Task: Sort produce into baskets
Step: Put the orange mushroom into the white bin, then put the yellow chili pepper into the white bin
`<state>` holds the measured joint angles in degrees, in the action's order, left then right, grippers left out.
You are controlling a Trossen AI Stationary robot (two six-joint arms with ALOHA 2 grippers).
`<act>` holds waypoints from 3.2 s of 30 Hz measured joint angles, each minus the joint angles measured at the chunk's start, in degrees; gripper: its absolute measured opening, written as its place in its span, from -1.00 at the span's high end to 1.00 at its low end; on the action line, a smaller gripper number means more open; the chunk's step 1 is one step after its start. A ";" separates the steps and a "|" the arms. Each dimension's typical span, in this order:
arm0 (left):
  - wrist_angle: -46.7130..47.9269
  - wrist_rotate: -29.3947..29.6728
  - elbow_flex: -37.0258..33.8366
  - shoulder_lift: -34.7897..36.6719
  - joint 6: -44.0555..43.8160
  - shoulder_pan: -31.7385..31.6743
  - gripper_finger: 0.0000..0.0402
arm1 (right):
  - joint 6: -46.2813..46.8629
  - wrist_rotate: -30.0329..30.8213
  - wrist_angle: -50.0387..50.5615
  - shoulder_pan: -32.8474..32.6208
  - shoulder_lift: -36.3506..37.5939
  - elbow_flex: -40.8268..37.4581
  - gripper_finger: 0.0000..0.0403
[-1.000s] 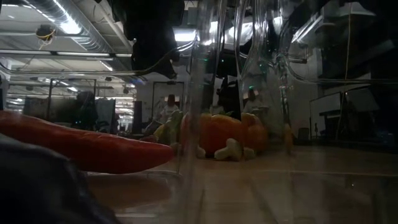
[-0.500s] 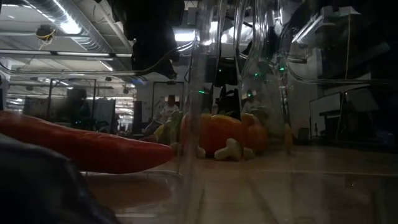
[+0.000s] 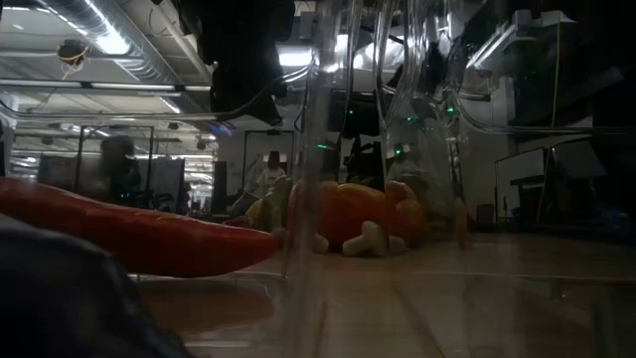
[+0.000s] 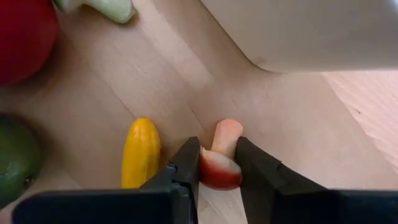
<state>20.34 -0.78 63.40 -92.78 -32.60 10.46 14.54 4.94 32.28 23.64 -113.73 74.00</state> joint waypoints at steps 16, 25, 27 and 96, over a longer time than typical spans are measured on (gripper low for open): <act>0.00 0.00 0.00 0.01 0.04 0.06 0.17 | -10.00 -0.53 12.33 0.00 0.00 19.63 0.58; 0.00 0.00 0.00 -0.01 0.02 0.04 0.17 | -18.82 3.23 4.42 0.45 -0.42 22.01 0.58; 0.03 0.00 0.00 0.00 0.02 0.04 0.17 | -19.48 3.28 4.05 1.15 -1.29 22.01 0.58; 12.50 11.30 0.00 10.70 11.80 -7.19 0.17 | -11.34 -3.59 10.15 -2.99 -3.48 8.50 0.10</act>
<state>32.84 10.52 63.40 -82.08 -20.80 3.27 3.20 1.35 42.43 20.64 -117.21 82.49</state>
